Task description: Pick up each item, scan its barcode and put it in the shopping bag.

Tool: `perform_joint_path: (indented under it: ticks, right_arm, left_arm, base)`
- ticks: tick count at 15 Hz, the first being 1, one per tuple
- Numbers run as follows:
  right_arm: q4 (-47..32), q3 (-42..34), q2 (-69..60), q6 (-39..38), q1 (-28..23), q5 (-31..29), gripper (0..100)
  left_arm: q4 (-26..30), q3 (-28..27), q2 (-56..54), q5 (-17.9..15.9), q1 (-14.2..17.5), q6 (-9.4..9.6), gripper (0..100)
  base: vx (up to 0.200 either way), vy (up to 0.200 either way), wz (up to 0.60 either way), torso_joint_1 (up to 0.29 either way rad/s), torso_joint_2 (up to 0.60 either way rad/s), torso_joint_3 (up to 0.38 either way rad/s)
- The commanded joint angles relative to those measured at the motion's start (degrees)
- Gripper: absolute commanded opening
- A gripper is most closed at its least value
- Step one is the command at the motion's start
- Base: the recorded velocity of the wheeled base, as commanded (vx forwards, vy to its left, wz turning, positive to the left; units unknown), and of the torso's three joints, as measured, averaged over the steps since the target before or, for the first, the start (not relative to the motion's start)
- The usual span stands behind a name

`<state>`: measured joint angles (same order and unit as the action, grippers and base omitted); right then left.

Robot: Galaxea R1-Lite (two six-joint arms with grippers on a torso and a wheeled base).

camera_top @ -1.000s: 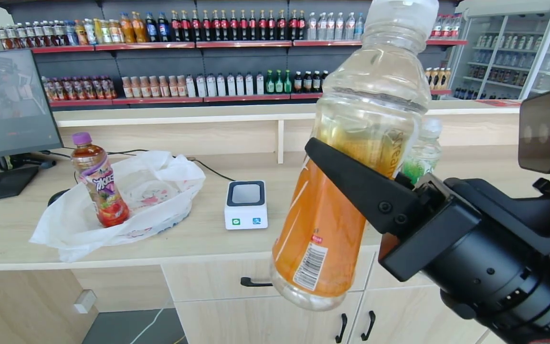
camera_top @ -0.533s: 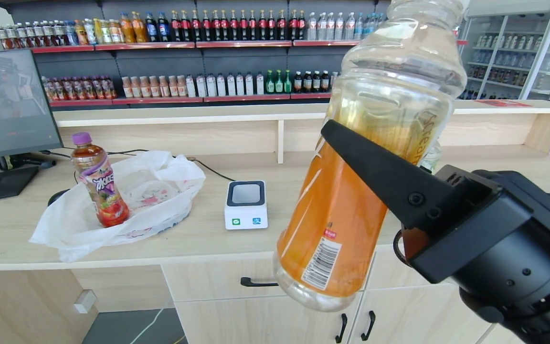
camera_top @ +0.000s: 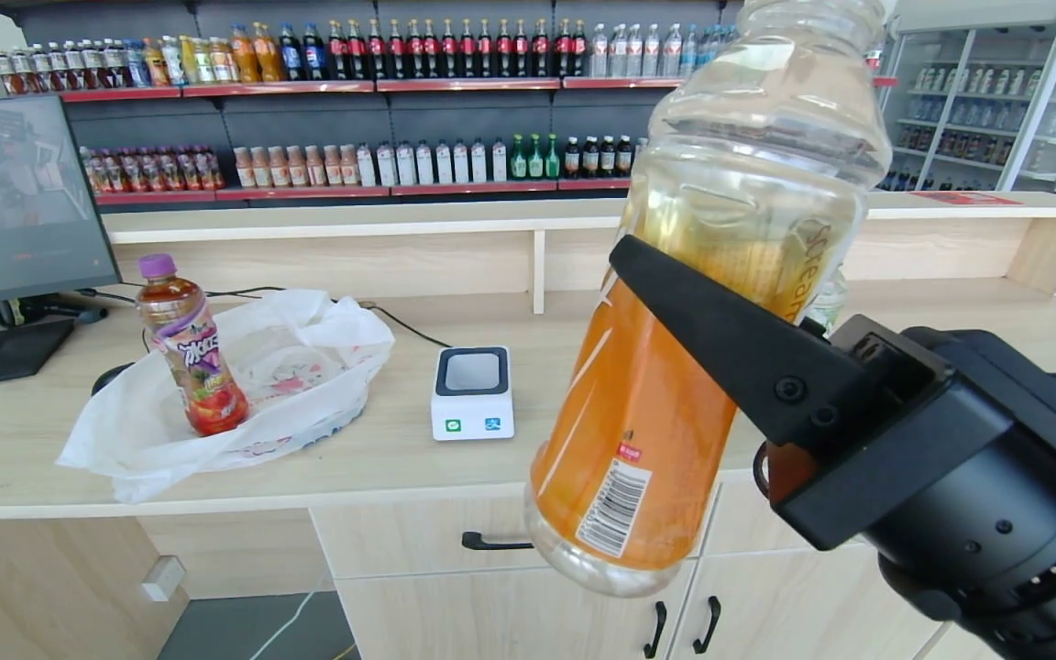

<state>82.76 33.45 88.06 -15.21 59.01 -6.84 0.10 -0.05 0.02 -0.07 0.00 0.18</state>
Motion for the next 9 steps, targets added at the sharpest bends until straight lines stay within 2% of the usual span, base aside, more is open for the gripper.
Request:
perform_joint_path:
  ticks: [1, 6, 9]
  right_arm:
    - [0.12, 0.21, 0.88, 0.10, 0.05, -0.02, 0]
    - [0.73, 1.00, 3.25, 2.21, -1.01, -0.02, 0]
    - [0.29, 0.56, 4.13, 5.28, -5.75, -0.46, 0]
  left_arm:
    - [-0.01, -0.04, -0.02, -0.01, 0.09, -0.01, 100]
    - [-0.01, -0.04, -0.02, -0.01, 0.00, -0.01, 100]
    - [-0.01, -0.04, -0.02, -0.01, 0.00, -0.01, 100]
  base:
    - [0.000, 0.000, 0.00, 0.000, 0.00, 0.000]
    - [0.000, 0.000, 0.00, 0.000, 0.00, 0.000]
    - [0.000, 0.000, 0.00, 0.000, 0.00, 0.000]
